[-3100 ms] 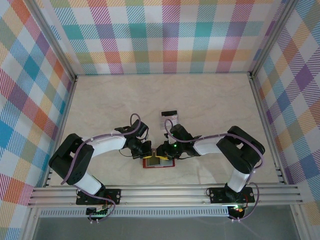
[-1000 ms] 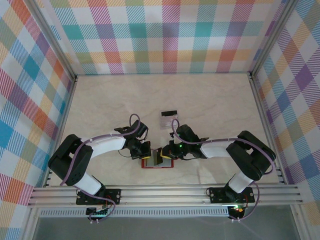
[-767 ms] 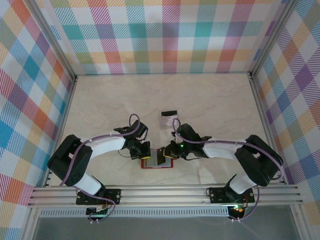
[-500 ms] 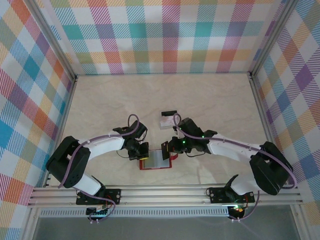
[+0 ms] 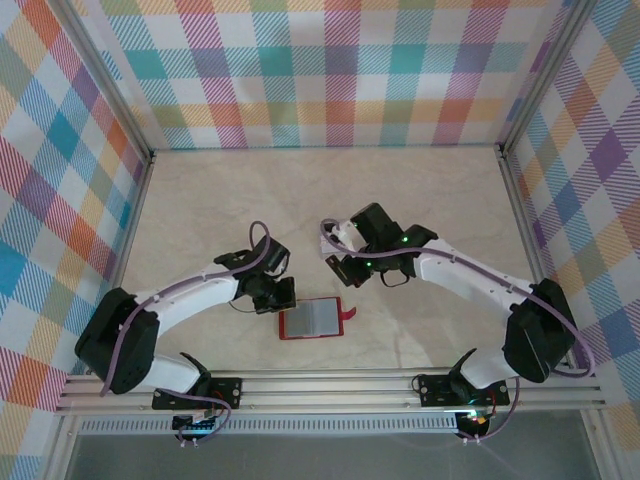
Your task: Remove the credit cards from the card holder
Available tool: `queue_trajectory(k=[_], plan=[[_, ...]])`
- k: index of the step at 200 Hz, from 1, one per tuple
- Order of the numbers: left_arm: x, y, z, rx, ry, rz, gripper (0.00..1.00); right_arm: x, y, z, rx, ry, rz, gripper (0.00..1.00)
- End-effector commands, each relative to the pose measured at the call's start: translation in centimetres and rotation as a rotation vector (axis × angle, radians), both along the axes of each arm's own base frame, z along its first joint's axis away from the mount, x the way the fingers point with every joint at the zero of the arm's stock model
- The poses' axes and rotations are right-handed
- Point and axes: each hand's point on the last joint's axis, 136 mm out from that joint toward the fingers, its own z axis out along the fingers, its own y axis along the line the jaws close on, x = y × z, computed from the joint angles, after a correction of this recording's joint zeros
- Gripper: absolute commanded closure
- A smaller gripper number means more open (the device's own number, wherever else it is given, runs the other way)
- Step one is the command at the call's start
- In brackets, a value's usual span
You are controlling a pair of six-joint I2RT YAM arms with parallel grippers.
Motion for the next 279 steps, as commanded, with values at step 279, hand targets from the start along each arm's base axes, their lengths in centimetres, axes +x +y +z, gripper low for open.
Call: queue_trajectory(k=[279], plan=[[-3.3, 4.8, -0.4, 0.059, -0.029, 0.066, 0.86, 15.2, 0.8, -3.0, -0.447, -0.338, 0.778, 1.00]])
